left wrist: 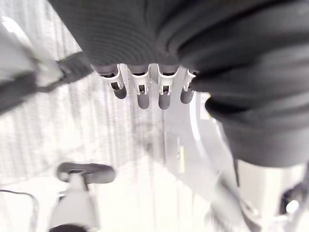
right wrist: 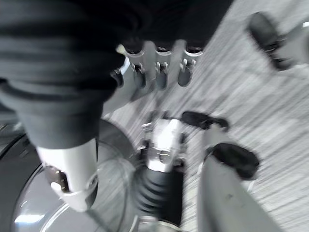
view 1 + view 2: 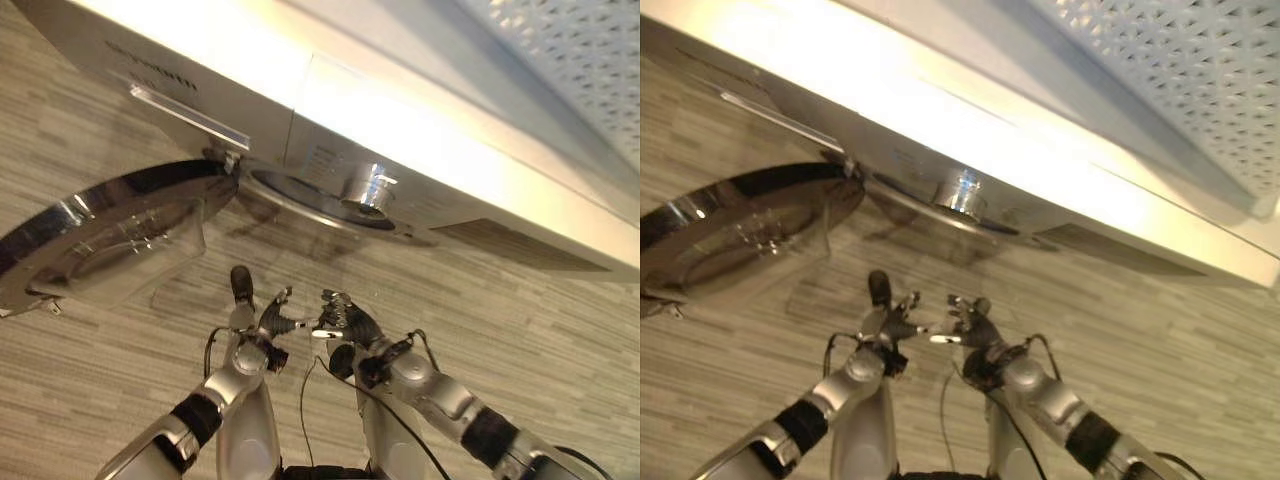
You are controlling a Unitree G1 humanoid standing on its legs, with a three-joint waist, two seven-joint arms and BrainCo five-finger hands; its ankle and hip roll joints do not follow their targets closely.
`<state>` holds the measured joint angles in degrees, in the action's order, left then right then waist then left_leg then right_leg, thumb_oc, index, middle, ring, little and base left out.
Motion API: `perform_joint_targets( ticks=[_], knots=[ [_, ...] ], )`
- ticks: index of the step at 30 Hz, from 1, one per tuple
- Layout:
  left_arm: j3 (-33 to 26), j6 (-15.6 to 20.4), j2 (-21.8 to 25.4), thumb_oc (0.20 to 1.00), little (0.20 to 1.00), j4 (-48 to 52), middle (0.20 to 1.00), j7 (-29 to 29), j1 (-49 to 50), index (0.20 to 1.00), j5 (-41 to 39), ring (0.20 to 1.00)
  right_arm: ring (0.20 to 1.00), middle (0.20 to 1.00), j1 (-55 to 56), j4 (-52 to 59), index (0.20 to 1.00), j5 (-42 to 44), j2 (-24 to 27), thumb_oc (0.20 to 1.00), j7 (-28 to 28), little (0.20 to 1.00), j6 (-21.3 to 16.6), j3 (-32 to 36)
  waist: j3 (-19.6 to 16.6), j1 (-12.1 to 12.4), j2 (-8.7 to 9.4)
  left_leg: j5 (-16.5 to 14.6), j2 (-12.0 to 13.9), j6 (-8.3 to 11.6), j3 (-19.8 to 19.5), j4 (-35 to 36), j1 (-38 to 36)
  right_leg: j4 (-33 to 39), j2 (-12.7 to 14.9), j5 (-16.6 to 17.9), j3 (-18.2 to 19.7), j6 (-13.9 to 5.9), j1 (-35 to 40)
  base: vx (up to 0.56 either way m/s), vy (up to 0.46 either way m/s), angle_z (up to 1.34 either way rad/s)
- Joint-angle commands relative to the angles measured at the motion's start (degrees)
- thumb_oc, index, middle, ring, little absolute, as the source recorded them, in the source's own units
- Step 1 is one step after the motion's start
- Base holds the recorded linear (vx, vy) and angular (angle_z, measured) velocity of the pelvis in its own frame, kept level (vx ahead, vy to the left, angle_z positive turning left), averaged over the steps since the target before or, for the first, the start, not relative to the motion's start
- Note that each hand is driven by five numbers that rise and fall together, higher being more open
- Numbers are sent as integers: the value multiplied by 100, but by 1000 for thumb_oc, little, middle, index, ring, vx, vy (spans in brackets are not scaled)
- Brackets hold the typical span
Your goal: Grab the laundry basket,head to the washer,open it,put in the laundry and shut it.
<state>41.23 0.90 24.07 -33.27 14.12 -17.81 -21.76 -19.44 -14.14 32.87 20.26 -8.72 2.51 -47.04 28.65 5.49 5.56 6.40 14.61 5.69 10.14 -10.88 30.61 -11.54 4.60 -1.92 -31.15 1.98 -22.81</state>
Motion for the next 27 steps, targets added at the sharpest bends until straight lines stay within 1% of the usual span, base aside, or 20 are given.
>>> perform_joint_targets(
  ticks=[1, 2, 6, 7, 8, 10, 11, 12, 13, 14, 15, 16, 19, 20, 21, 22, 23, 24, 26, 27],
  knots=[
    [-421, 227, -224, 1000, 1000, -716, 1000, -164, 361, 1000, 746, 1000, 1000, 1000, 840, -1123, 1000, -409, 207, 1000, 277, 1000, -156, 359, -468, 13, -211, 1001, 85, 230, 39, -21, 287, -218, -230, -1035, 347, -13, 926, 88, 28, -3],
    [-642, 329, -241, 1000, 1000, -980, 1000, -180, 573, 1000, 876, 1000, 1000, 1000, 865, -1432, 1000, -507, 148, 1000, 265, 1000, -232, 533, -563, 61, -266, 1082, 94, 263, 38, 14, 124, -156, -225, -1042, 343, -14, 1098, 116, 30, -1],
    [-1196, 250, -599, 1000, 1000, -2453, 1000, -105, 878, 1000, 1578, 1000, 1000, 1000, 1042, -2163, 1000, -849, -285, 1000, 437, 1000, -291, 723, -969, 126, -334, 1371, 76, 356, 68, 318, -479, 161, -240, -1045, 295, -60, 1690, 106, 12, 4],
    [-1197, 264, -608, 1000, 1000, -2472, 1000, -100, 880, 1000, 1586, 1000, 1000, 1000, 1046, -2175, 1000, -854, -291, 1000, 439, 1000, -301, 718, -967, 123, -332, 1382, 71, 358, 73, 340, -501, 177, -241, -1038, 295, -61, 1708, 147, 23, 1],
    [-1587, 210, -774, 1000, 1000, -3096, 1000, -108, 1036, 1000, 1694, 1000, 1000, 1000, 1197, -2493, 1000, -949, -503, 1000, 545, 1000, -307, 853, -1229, 128, -344, 1467, 53, 369, 100, 547, -749, 364, -233, -993, 246, -115, 1949, 133, 28, 3],
    [-1910, 88, -885, 1000, 1000, -3605, 1000, -145, 1156, 1000, 1852, 1000, 1000, 1000, 1358, -2751, 1000, -1061, -675, 1000, 606, 1000, -311, 996, -1498, 110, -356, 1485, 38, 362, 150, 738, -1032, 545, -209, -934, 188, -182, 2204, 142, 38, 1],
    [-1911, 89, -885, 1000, 1000, -3605, 1000, -145, 1157, 1000, 1852, 1000, 1000, 1000, 1358, -2752, 1000, -1062, -676, 1000, 606, 1000, -312, 995, -1495, 110, -356, 1487, 37, 362, 151, 742, -1038, 548, -208, -932, 188, -183, 2208, 158, 48, 4],
    [-2221, 6, -912, 1000, 1000, -3952, 1000, -184, 1309, 1000, 2071, 1000, 1000, 1000, 1542, -2795, 1000, -1150, -768, 1000, 652, 1000, -320, 1185, -1728, 85, -378, 1490, 27, 360, 187, 865, -1260, 651, -185, -909, 150, -234, 2396, 151, 51, 10],
    [-2412, -57, -907, 1000, 1000, -4153, 1000, -186, 1386, 1000, 2156, 1000, 1000, 1000, 1635, -2764, 1000, -1137, -799, 1000, 597, 1000, -362, 1342, -1848, 46, -383, 1469, 8, 350, 246, 977, -1440, 740, -174, -870, 153, -286, 2522, 193, 67, 6],
    [-2586, -97, -907, 1000, 1000, -4306, 1000, -210, 1480, 1000, 2218, 1000, 1000, 1000, 1728, -2654, 1000, -1109, -794, 1000, 547, 1000, -396, 1499, -1950, 20, -386, 1457, 16, 350, 286, 1042, -1552, 798, -157, -860, 163, -315, 2626, 92, 37, 2],
    [-2586, -97, -908, 1000, 1000, -4306, 1000, -210, 1481, 1000, 2219, 1000, 1000, 1000, 1729, -2653, 1000, -1109, -794, 1000, 547, 1000, -396, 1499, -1948, 21, -386, 1458, 16, 349, 287, 1044, -1556, 800, -157, -859, 164, -315, 2630, 135, 41, -8],
    [-2913, -153, -869, 1000, 1000, -4441, 1000, -237, 1661, 1000, 2279, 1000, 1000, 1000, 1935, -2271, 1000, -1093, -684, 1000, 507, 1000, -432, 1749, -2136, -31, -397, 1424, 14, 348, 376, 1165, -1800, 901, -132, -833, 179, -368, 2784, 94, 25, -12],
    [-3142, -168, -838, 1000, 1000, -4541, 1000, -241, 1767, 1000, 2279, 1000, 1000, 1000, 2049, -1855, 1000, -1096, -540, 1000, 442, 1000, -469, 1959, -2236, -75, -394, 1390, 2, 344, 438, 1225, -1919, 952, -100, -798, 192, -422, 2869, 100, 31, -11],
    [-3562, -147, -797, 1000, 1000, -4676, 1000, -328, 1881, 1000, 2217, 1000, 1000, 1000, 2316, -1780, 1000, -1163, -358, 1000, 424, 1000, -537, 2477, -2390, -133, -386, 1373, -13, 340, 540, 1306, -2077, 1031, -89, -761, 221, -472, 2993, 135, 20, -6],
    [-3882, -73, -672, 1000, 1000, -4901, 1000, -408, 2017, 1000, 2208, 1000, 1000, 1000, 2182, -2348, 1000, -1301, -167, 1000, 200, 1000, -812, 3052, -2507, -122, -361, 1373, -14, 342, 619, 1385, -2222, 1118, -72, -704, 187, -516, 3147, 133, 17, -14],
    [-3882, -73, -672, 1000, 1000, -4902, 1000, -408, 2016, 1000, 2208, 1000, 1000, 1000, 2180, -2349, 1000, -1301, -167, 1000, 200, 1000, -813, 3052, -2504, -121, -360, 1374, -14, 342, 620, 1386, -2225, 1119, -72, -703, 188, -516, 3150, 108, 0, -17],
    [-4385, -121, -452, 1000, 1000, -5075, 1000, -548, 2073, 1000, 1976, 1000, 1000, 1000, 2020, -2665, 1000, -1273, 207, 1000, -29, 1000, -903, 3813, -2604, -88, -335, 1379, -27, 354, 643, 1465, -2322, 1157, -59, -686, 157, -550, 3246, 74, -11, -14],
    [-4671, -106, -278, 1000, 1000, -5143, 1000, -589, 2077, 1000, 1761, 1000, 1000, 1000, 1943, -2807, 1000, -1149, 446, 1000, -136, 1000, -983, 4216, -2664, -61, -308, 1376, -35, 359, 645, 1501, -2378, 1195, -62, -676, 147, -566, 3303, 93, -24, -7],
    [-4892, -95, -63, 1000, 1000, -5245, 1000, -598, 2011, 1000, 1617, 1000, 1000, 1000, 1771, -2938, 1000, -984, 993, 1000, -244, 1000, -1077, 4793, -2734, -45, -238, 1372, -32, 385, 649, 1519, -2429, 1220, -83, -669, 125, -575, 3374, 54, -33, -2],
    [-4924, -60, 22, 1000, 1000, -5221, 1000, -619, 1997, 1000, 1601, 1000, 1000, 1000, 1713, -2922, 1000, -926, 1373, 1000, -305, 1000, -1121, 5111, -2782, -61, -203, 1352, -34, 396, 647, 1533, -2434, 1238, -91, -665, 125, -582, 3386, 0, 0, 0]
  ],
)
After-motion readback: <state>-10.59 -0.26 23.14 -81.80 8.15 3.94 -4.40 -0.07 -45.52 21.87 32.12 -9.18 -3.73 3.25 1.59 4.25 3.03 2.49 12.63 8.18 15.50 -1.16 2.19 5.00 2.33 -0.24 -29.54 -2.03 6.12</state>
